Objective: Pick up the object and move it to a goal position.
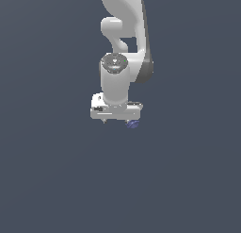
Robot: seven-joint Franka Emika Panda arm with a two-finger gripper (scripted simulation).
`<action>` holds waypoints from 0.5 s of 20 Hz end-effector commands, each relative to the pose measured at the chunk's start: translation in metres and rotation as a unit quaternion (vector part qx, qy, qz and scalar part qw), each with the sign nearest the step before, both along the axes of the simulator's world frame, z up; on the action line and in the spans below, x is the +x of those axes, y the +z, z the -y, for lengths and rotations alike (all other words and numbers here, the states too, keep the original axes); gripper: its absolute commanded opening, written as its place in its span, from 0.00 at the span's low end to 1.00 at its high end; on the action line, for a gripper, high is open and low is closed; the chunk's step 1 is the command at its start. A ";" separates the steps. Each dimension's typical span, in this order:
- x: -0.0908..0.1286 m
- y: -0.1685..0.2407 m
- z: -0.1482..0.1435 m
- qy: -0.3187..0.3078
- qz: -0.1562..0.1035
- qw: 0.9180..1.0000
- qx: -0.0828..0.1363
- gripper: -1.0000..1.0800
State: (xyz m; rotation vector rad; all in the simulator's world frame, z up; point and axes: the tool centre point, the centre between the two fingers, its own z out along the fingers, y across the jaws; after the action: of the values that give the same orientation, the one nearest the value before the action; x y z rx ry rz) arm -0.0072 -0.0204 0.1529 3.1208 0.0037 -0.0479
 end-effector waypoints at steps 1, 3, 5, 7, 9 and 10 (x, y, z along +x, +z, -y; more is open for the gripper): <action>-0.003 -0.004 -0.005 0.009 0.000 1.000 0.001 0.96; -0.007 -0.008 -0.011 0.020 0.001 1.000 0.001 0.96; -0.013 -0.014 -0.018 0.035 0.002 0.999 0.002 0.96; -0.019 -0.020 -0.027 0.052 0.003 0.999 0.003 0.96; -0.028 -0.028 -0.038 0.073 0.005 0.997 0.004 0.96; -0.033 -0.032 -0.044 0.084 0.006 0.996 0.005 0.96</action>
State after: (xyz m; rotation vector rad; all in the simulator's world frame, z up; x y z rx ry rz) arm -0.0330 0.0148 0.1271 3.1197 0.2155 -0.0313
